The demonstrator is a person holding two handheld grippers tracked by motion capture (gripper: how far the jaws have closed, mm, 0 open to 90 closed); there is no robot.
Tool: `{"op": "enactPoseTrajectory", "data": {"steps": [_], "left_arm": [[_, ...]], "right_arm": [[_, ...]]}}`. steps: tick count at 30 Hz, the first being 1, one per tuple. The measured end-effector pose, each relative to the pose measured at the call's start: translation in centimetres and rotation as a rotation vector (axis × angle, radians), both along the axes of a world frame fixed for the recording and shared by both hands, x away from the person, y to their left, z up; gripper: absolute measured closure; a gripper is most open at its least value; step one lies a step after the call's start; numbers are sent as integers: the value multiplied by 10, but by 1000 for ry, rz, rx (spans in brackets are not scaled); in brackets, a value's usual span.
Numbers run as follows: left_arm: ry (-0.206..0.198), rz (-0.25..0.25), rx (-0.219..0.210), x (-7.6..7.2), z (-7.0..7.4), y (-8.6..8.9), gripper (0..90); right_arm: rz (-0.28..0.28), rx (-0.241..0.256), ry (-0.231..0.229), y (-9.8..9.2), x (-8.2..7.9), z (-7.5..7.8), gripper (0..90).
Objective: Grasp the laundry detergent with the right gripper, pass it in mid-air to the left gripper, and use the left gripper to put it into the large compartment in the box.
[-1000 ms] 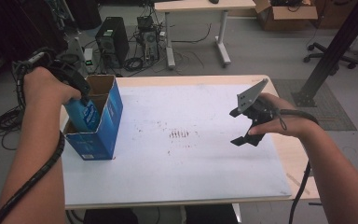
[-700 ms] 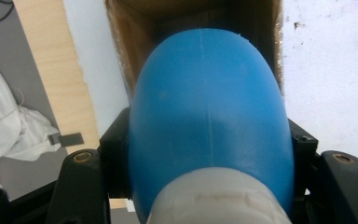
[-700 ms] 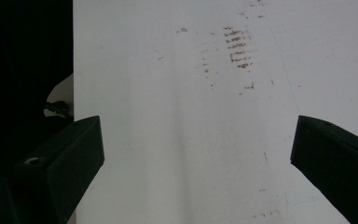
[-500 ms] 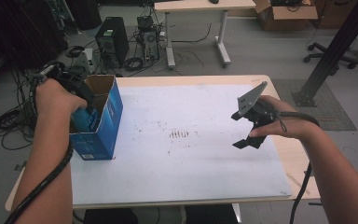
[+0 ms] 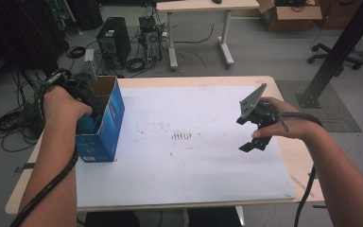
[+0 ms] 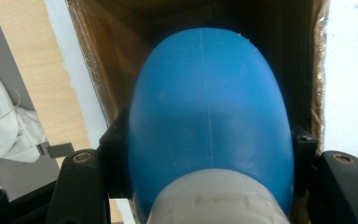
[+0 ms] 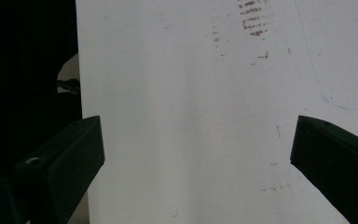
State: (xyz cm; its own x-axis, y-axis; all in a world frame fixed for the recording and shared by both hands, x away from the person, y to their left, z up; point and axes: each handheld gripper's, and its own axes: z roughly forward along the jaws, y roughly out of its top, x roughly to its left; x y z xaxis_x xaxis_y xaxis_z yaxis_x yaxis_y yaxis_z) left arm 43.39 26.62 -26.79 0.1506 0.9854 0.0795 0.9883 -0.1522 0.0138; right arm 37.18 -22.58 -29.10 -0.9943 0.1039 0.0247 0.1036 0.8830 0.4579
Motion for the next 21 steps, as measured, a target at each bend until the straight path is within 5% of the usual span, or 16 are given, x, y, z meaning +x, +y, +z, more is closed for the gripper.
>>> {"op": "enactPoseTrajectory", "data": {"steps": [21], "left_arm": [[14,-15,5,4,-22,0,381]], "right_arm": [[-4,12,-1,-1,1,-6,28]]}}
